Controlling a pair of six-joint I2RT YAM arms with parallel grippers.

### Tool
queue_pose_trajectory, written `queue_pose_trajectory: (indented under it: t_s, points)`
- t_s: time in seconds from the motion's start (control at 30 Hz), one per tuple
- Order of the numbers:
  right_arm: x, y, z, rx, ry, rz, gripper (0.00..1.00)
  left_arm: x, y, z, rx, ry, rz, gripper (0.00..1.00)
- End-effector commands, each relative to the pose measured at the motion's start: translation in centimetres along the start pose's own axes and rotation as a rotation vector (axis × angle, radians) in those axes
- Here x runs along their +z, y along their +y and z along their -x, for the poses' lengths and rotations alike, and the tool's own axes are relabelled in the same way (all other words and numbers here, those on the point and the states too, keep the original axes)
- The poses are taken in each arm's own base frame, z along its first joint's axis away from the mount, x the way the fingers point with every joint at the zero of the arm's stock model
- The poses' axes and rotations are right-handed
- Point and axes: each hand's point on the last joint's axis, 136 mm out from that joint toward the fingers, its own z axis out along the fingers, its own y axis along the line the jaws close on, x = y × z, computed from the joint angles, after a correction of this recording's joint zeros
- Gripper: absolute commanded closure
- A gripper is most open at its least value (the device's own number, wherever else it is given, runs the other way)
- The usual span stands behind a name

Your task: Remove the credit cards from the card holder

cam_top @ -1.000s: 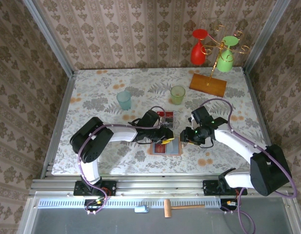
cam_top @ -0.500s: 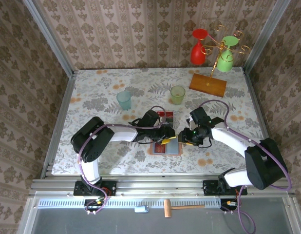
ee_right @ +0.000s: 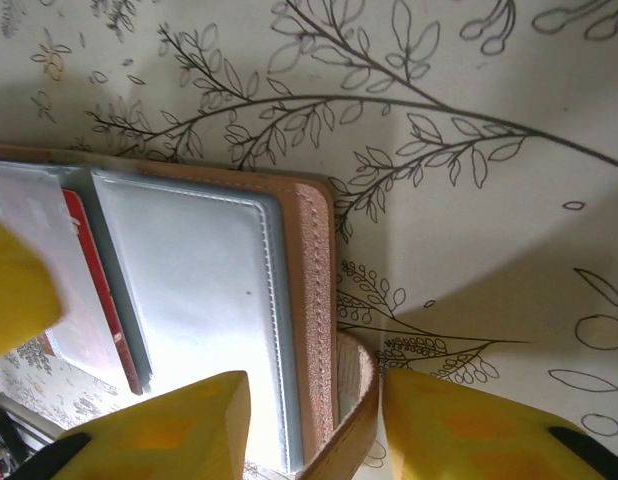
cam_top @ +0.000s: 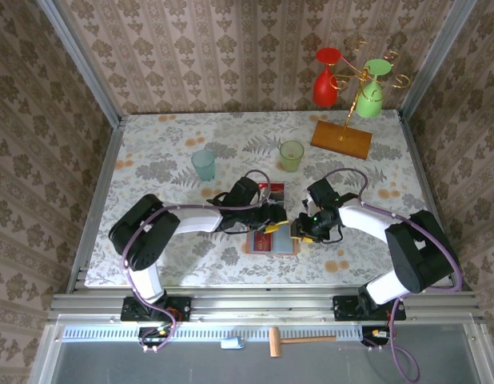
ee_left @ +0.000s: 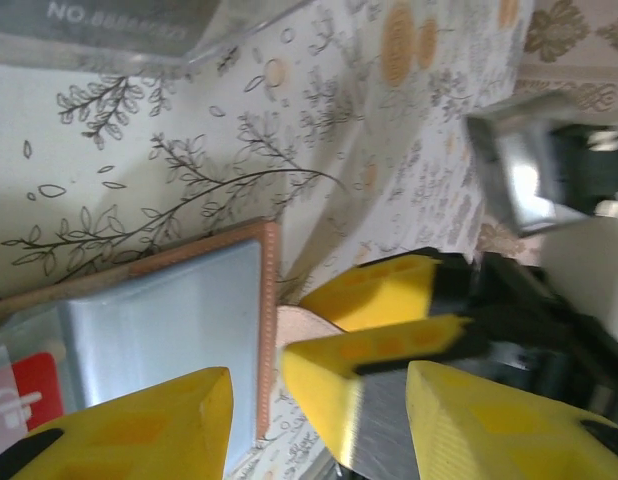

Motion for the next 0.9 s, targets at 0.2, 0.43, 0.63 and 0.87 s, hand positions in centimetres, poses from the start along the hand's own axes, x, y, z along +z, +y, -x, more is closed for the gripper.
queue_pose_trajectory:
  t_s: [0.2,0.43,0.63,0.87]
  points:
    - [1.1,-0.1,-0.5,0.038,0.028,0.040,0.72,-3.5,0.6,0.7,0.003,-0.071,0.003,0.51]
    - [1.8,0.6,-0.2,0.056,0.023,0.088,0.81,-5.8,1.8,1.2,-0.004,-0.112,0.031,0.51]
    - [2.0,2.3,0.5,0.026,0.015,0.170,0.88,-7.2,3.3,1.1,-0.014,-0.130,0.066,0.51]
    - [2.7,3.8,0.7,-0.017,0.053,0.205,0.92,-8.2,6.1,0.9,-0.050,-0.140,0.121,0.52]
